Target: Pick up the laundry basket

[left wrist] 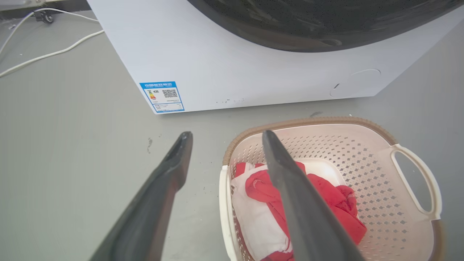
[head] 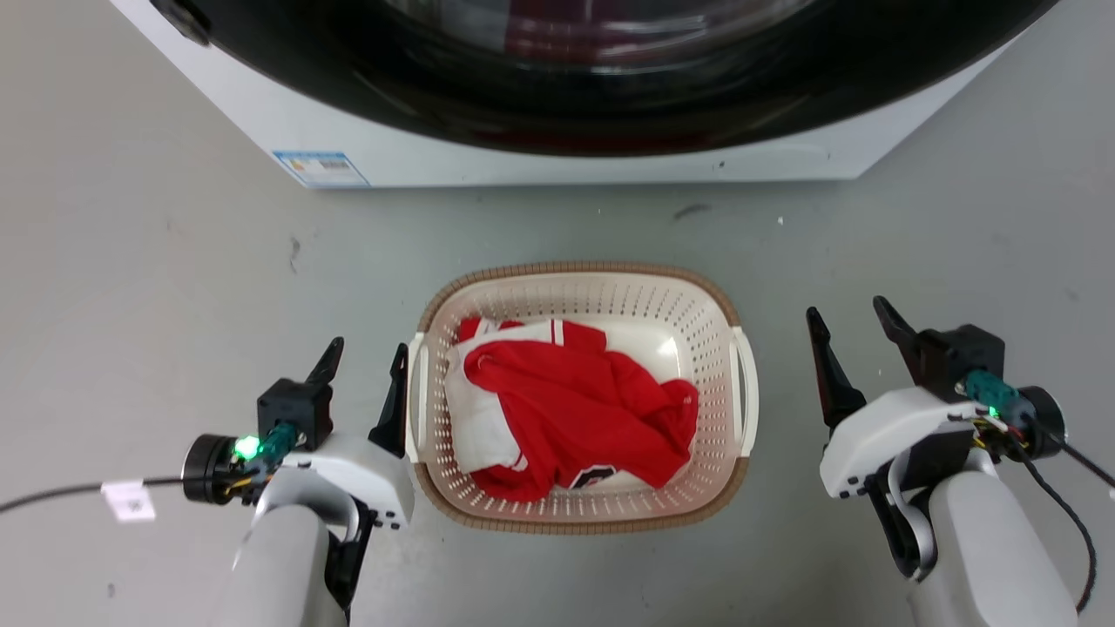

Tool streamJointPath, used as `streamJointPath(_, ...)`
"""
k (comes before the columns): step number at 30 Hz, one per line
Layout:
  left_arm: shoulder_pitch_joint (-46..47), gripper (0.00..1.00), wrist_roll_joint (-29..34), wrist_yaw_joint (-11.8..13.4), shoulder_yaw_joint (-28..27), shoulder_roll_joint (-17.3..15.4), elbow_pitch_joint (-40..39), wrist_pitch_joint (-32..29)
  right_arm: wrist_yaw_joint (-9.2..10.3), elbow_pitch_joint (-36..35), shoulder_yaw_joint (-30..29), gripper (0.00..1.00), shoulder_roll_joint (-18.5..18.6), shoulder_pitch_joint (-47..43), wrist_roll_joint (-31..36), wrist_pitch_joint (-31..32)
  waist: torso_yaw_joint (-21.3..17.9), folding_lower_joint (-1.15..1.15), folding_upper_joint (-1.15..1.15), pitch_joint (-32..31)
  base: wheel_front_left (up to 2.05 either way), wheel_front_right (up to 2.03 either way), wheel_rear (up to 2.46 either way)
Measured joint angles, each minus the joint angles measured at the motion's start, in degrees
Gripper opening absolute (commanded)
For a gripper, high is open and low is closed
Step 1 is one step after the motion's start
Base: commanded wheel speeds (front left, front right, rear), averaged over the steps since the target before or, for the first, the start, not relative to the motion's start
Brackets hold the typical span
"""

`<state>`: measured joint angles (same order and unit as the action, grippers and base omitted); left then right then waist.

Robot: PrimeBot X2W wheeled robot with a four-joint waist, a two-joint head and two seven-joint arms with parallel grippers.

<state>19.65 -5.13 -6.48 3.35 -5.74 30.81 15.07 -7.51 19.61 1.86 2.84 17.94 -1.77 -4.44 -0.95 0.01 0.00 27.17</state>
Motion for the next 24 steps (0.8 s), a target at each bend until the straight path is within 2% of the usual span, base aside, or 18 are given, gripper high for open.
streamJointPath(4,5.4,1.00,-0.3,-0.5,1.5,-0.9,8.1,0.0,0.00,6.5,0.1,1.00,0.0,3.8,-3.3,2.1,0.0,0.00,0.00,3.5,0.00,0.00,0.00)
streamJointPath(12,15.1,1.00,-0.9,-0.9,7.3,-2.7,22.8,-0.6,0.01,20.1,2.2,1.00,0.0,12.3,-4.2,4.3,0.4,0.00,0.00,8.6,0.00,0.00,0.00)
streamJointPath(19,20.8,1.00,-7.3,-0.9,14.9,-2.8,29.0,-1.9,0.01,29.6,3.8,1.00,0.0,18.8,-3.1,6.5,0.7,0.00,0.00,12.4,0.00,0.00,0.00)
streamJointPath(24,24.0,1.00,-13.2,-0.9,21.5,-3.3,30.6,-6.1,0.00,35.3,5.9,1.00,0.0,23.3,-5.2,8.0,0.8,0.00,0.00,14.8,0.00,0.00,0.00)
